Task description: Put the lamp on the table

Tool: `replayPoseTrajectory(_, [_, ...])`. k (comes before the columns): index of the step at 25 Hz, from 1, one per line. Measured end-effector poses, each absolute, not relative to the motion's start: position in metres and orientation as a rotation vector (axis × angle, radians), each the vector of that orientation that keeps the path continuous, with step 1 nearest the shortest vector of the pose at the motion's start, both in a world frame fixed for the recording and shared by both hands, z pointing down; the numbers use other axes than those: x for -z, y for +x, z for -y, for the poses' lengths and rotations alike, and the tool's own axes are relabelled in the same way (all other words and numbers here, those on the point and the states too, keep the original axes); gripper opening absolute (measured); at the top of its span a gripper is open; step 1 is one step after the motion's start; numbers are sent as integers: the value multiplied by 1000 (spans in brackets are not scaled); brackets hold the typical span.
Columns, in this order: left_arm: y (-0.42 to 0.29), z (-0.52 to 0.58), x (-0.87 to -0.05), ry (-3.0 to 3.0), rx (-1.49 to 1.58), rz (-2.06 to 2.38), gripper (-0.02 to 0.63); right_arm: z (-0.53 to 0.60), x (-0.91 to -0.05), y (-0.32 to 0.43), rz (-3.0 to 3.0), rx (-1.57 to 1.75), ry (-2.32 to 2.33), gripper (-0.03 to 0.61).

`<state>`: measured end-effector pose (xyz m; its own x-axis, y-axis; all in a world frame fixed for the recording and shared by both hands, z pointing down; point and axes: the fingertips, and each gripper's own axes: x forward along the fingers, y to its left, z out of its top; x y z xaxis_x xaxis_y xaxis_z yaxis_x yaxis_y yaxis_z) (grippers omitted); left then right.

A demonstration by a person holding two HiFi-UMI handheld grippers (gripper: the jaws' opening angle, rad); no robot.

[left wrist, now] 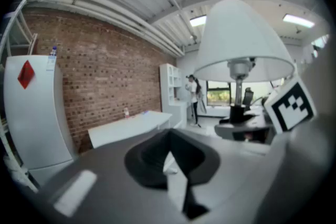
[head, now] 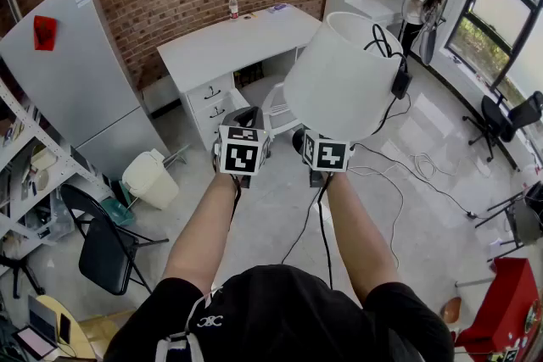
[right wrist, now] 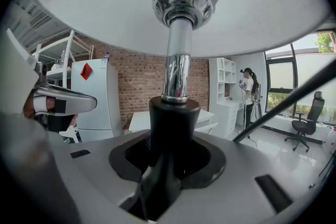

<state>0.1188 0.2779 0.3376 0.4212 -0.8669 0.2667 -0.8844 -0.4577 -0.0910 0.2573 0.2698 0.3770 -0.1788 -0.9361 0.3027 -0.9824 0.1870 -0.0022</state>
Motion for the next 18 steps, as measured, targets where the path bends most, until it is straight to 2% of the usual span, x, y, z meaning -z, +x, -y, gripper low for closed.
replayPoseTrajectory(18, [178,-257,-347,2553,-440,1660,-5,-253,-389,327,2214,-273,1818,127])
